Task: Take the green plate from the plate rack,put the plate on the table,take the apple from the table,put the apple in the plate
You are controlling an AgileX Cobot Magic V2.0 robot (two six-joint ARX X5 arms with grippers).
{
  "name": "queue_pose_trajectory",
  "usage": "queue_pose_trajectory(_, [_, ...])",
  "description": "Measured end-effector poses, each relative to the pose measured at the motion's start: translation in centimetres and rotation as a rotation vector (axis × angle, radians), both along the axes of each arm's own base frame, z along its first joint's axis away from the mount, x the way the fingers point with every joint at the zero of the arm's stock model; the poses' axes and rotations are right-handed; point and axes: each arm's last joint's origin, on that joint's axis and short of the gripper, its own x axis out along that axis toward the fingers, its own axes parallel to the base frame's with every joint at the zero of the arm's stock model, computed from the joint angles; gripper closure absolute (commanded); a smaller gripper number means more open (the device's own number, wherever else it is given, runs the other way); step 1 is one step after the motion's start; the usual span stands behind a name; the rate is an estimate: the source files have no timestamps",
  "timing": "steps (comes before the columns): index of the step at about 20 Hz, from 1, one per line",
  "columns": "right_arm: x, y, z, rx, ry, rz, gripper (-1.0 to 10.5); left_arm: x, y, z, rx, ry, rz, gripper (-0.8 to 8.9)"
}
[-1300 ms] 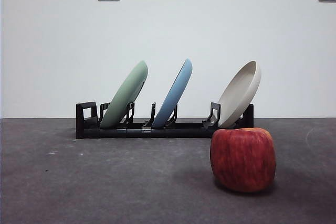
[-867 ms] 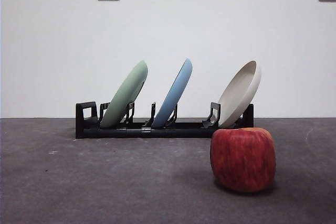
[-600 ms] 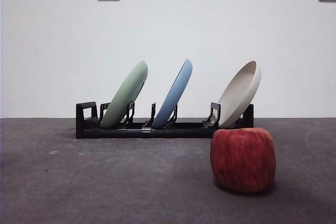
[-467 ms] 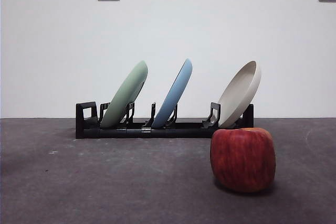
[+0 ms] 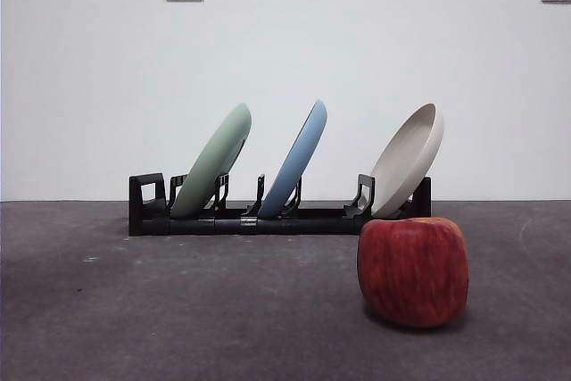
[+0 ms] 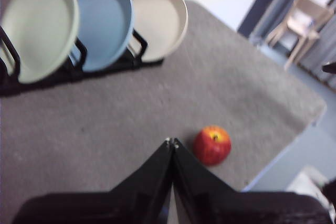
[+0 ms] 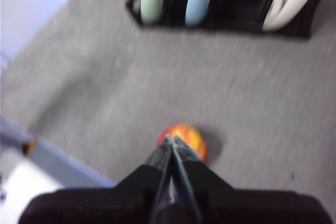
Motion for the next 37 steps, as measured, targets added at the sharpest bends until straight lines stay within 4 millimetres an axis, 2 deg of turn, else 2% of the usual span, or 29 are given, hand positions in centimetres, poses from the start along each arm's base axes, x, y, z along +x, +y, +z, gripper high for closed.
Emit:
queue_pose_trajectory(4, [0.3, 0.1, -0.6, -0.064, 0.113, 0.064, 9.6, 0.2, 0.0, 0.4, 0.052, 0.051, -0.034, 8.20])
queue_pose_trajectory(6, [0.4, 0.2, -0.9, -0.085, 0.138, 0.085, 9.1, 0.2, 0.0, 0.4, 0.073, 0.049, -0.047, 8.05])
queue_pose_trajectory(7, [0.4, 0.2, -0.9, -0.090, 0.128, 0.091, 8.0, 0.2, 0.0, 0.4, 0.079, 0.043, -0.049, 6.99])
queue_pose_trajectory(9, [0.4, 0.2, -0.8, -0.089, 0.118, 0.091, 4.6, 0.2, 0.0, 0.4, 0.093, 0.039, -0.036, 2.91])
queue_pose_trajectory(10, [0.4, 0.2, -0.8, -0.089, 0.118, 0.090, 3.2, 0.2, 0.1, 0.4, 0.103, 0.039, -0.022, 2.16])
queue_pose_trajectory(11, [0.5, 0.2, -0.8, -0.089, 0.118, 0.090, 2.9, 0.2, 0.1, 0.4, 0.109, 0.039, -0.012, 2.16])
queue_pose_trajectory(15, [0.5, 0.2, -0.8, -0.085, 0.121, 0.086, 2.9, 0.8, 0.1, 0.7, 0.112, -0.005, -0.007, 2.17])
queue_pose_trajectory(18, [0.5, 0.2, -0.8, -0.080, 0.126, 0.082, 2.9, 2.5, -0.1, 1.7, 0.116, -0.066, -0.011, 2.17])
queue_pose_trajectory(22, [0.5, 0.2, -0.7, -0.078, 0.118, 0.079, 2.9, 6.7, -1.3, 3.3, 0.147, -0.097, -0.026, 2.18])
queue_pose_trajectory(26, [0.6, 0.2, -0.7, -0.077, 0.113, 0.078, 2.9, 12.8, -4.0, 3.8, 0.186, -0.114, -0.047, 2.19])
queue_pose_trajectory(29, [0.6, 0.2, -0.7, -0.077, 0.112, 0.079, 2.9, 17.7, -6.7, 3.7, 0.229, -0.173, 0.002, 2.20])
queue_pose_trajectory(32, [0.6, 0.2, -0.7, -0.077, 0.111, 0.079, 2.9, 22.3, -9.3, 1.9, 0.260, -0.180, 0.023, 2.20])
queue_pose_trajectory(35, [0.6, 0.2, -0.7, -0.077, 0.110, 0.079, 2.9, 26.1, -11.6, -1.2, 0.315, -0.134, 0.040, 2.20])
queue_pose_trajectory(37, [0.6, 0.2, -0.7, -0.077, 0.113, 0.079, 2.9, 27.9, -12.6, -3.3, 0.364, -0.116, 0.066, 2.20])
